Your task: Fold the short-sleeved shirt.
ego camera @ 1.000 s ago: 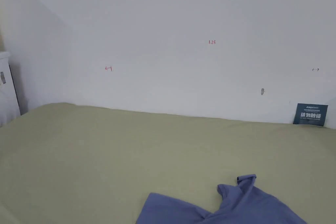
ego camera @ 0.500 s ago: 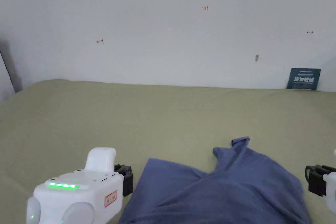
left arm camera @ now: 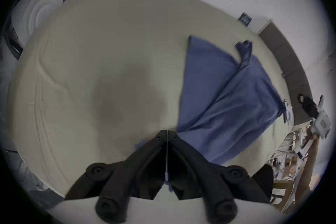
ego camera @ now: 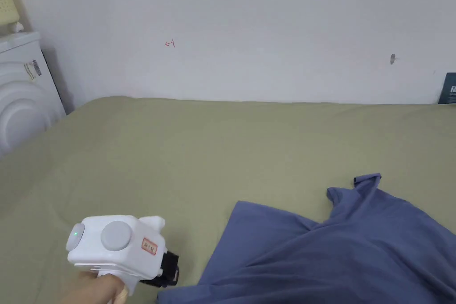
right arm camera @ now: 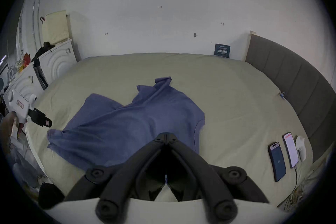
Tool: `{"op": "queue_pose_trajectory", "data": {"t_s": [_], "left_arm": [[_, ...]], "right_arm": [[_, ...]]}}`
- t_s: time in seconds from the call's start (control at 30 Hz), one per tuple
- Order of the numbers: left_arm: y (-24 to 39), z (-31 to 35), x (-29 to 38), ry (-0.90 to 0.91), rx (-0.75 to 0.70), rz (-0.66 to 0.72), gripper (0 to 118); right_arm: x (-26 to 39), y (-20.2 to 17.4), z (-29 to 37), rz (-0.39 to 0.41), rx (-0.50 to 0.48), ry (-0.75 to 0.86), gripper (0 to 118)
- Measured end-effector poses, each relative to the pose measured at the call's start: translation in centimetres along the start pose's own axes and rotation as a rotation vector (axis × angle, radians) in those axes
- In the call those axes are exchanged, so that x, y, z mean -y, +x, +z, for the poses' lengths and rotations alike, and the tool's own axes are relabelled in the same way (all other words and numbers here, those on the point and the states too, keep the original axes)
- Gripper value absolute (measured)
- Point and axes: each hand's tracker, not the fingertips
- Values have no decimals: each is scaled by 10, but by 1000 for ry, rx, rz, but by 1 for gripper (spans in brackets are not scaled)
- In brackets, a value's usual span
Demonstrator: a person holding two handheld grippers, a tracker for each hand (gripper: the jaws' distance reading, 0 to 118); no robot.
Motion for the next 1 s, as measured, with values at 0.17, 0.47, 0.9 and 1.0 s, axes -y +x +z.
{"op": "queue_pose_trajectory", "data": {"t_s": [0.17, 0.47, 0.9, 1.0], "left_arm": [[-7, -22, 14, 22, 10, 83, 96], [1, -23, 35, 20, 77, 75, 5], [10, -26, 44, 34, 6, 52, 5], [12, -26, 44, 25, 6, 48, 5]], "right_arm": [[-1, 4, -10, 5, -11, -46, 0], [-37, 21, -64, 22, -54, -141, 2], [-146, 36, -273, 309, 29, -480, 99], [-150, 37, -299, 320, -58, -492, 98]]}}
